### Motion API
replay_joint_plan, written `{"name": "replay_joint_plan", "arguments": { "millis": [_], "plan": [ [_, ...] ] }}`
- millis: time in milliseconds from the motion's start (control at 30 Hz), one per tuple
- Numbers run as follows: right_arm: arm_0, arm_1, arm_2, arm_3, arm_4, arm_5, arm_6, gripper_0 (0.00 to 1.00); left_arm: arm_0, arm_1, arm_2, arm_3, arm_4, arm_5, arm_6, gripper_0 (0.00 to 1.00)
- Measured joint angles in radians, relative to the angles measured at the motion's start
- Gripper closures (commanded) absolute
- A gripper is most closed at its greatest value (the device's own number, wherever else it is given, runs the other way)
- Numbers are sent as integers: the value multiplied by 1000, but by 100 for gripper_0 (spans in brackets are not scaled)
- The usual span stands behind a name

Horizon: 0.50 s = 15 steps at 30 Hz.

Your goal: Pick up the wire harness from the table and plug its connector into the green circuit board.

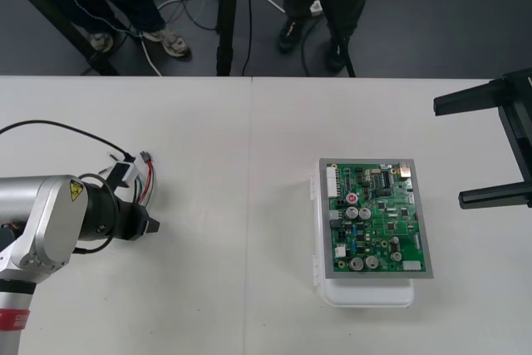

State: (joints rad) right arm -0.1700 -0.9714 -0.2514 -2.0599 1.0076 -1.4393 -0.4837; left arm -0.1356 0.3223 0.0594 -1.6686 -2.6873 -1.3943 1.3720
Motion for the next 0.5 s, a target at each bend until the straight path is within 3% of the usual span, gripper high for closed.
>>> {"name": "replay_joint_plan", "arguments": {
  "millis": [33, 67, 167, 200, 267, 500],
  "plan": [
    [0, 0, 0, 0, 0, 0, 0, 0, 0, 0, 0, 0, 0, 0, 0, 0],
    [0, 0, 0, 0, 0, 0, 0, 0, 0, 0, 0, 0, 0, 0, 0, 6],
    [0, 0, 0, 0, 0, 0, 0, 0, 0, 0, 0, 1, 0, 0, 0, 62],
    [0, 0, 0, 0, 0, 0, 0, 0, 0, 0, 0, 1, 0, 0, 0, 69],
    [0, 0, 0, 0, 0, 0, 0, 0, 0, 0, 0, 1, 0, 0, 0, 98],
    [0, 0, 0, 0, 0, 0, 0, 0, 0, 1, -5, 1, 0, 0, -1, 100]
  ]
}}
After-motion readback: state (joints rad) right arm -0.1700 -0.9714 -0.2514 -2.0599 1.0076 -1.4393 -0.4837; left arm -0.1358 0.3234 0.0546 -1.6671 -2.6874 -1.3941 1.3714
